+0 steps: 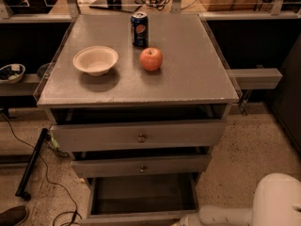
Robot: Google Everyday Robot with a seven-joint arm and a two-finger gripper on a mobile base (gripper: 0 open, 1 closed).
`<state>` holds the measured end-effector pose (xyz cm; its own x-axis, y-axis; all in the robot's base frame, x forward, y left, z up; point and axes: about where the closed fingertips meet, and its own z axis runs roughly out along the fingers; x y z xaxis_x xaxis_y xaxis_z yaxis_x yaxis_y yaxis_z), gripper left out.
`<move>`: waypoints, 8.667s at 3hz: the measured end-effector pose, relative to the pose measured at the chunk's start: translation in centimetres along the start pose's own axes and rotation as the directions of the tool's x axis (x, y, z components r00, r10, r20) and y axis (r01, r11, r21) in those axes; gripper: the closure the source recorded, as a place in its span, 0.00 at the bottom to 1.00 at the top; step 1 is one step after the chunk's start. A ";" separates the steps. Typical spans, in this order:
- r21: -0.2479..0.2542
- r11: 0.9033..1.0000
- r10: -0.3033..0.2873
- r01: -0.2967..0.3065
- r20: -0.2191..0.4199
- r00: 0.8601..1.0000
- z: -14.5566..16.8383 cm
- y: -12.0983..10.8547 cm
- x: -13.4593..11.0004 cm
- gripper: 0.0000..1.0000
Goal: Close bottom drawer
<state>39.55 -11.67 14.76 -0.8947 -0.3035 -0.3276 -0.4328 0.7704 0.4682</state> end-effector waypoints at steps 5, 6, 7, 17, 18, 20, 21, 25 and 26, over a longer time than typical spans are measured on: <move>-0.031 0.999 0.013 -0.011 0.069 0.998 1.3 0.8 -2.2 1.00; -0.033 0.999 0.017 -0.014 0.080 0.997 1.5 0.8 -2.5 1.00; -0.035 0.999 0.019 -0.016 0.096 0.995 1.9 1.0 -3.2 1.00; -0.044 0.996 0.082 -0.074 0.233 0.969 4.0 1.5 -8.0 1.00; -0.048 0.995 0.096 -0.087 0.240 0.966 4.1 1.3 -8.0 1.00; -0.044 0.995 0.103 -0.095 0.256 0.961 4.1 1.3 -8.4 1.00; -0.050 0.994 0.106 -0.097 0.269 0.957 4.3 2.1 -9.3 1.00; -0.035 0.997 0.083 -0.076 0.297 0.951 4.5 2.2 -12.2 1.00; -0.036 0.996 0.087 -0.079 0.296 0.951 4.6 2.2 -12.0 1.00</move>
Offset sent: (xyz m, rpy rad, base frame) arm 0.0703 0.0345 0.0193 0.0963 -0.1024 -0.0461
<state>49.85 -3.76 15.97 -0.8560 -0.0561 -0.5139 -0.3641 0.7711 0.5224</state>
